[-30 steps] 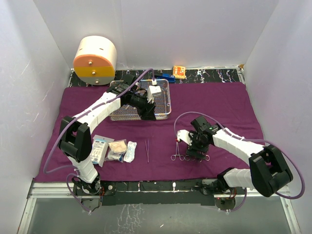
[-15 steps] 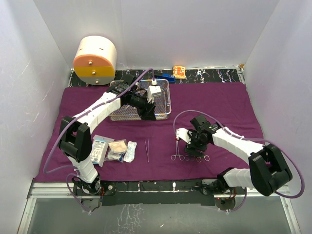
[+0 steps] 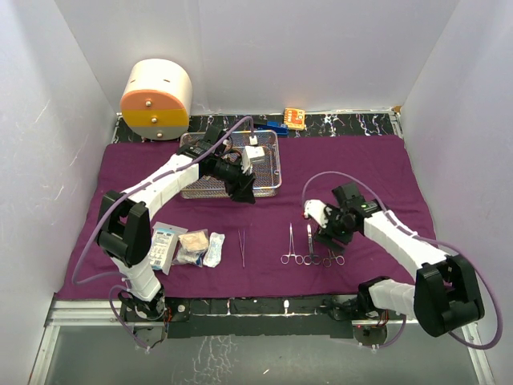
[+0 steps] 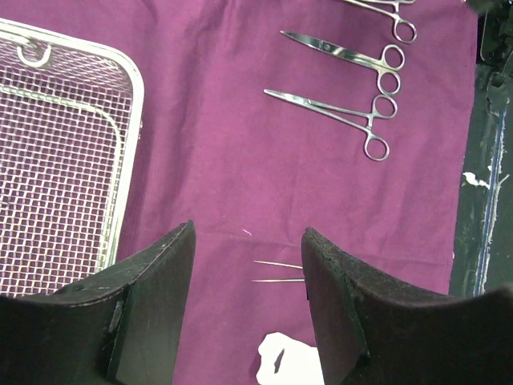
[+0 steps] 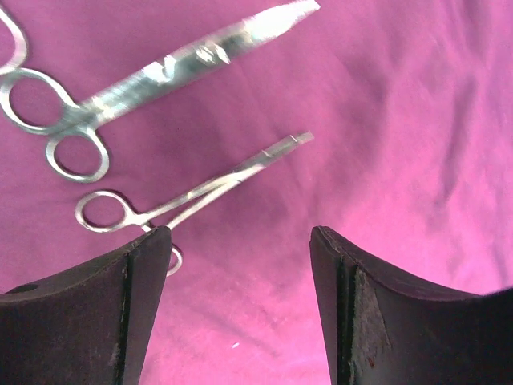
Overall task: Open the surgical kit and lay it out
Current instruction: Adjust the medical item in the surgical kit.
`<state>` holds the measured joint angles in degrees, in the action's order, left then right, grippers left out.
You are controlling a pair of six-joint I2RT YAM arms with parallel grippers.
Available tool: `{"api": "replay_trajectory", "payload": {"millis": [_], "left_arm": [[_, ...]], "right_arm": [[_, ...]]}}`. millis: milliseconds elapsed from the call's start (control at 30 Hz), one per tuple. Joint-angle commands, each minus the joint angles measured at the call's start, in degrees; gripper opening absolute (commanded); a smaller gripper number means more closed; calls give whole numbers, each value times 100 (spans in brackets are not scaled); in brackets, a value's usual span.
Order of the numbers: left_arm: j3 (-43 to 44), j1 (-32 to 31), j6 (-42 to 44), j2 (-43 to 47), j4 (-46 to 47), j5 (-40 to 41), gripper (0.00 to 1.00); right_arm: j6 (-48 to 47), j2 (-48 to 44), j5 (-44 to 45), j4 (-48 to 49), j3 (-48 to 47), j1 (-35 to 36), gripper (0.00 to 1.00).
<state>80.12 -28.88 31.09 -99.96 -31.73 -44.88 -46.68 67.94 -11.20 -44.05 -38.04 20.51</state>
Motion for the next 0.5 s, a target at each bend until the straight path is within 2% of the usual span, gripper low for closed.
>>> {"api": "replay_trajectory", "payload": {"millis": [0,167,467], "left_arm": [[-146,-85,93,303,63,-65,54],[-411,-204,91,287,225,213,54],[-963,-699,245,259,464,537,54]], "right_arm": [[-260,-222,-283,-60,-157,-919,68],[-497,-37,-313,-5,-160,-1637,65],[-937,232,4,-90,152,-2217,63]]}}
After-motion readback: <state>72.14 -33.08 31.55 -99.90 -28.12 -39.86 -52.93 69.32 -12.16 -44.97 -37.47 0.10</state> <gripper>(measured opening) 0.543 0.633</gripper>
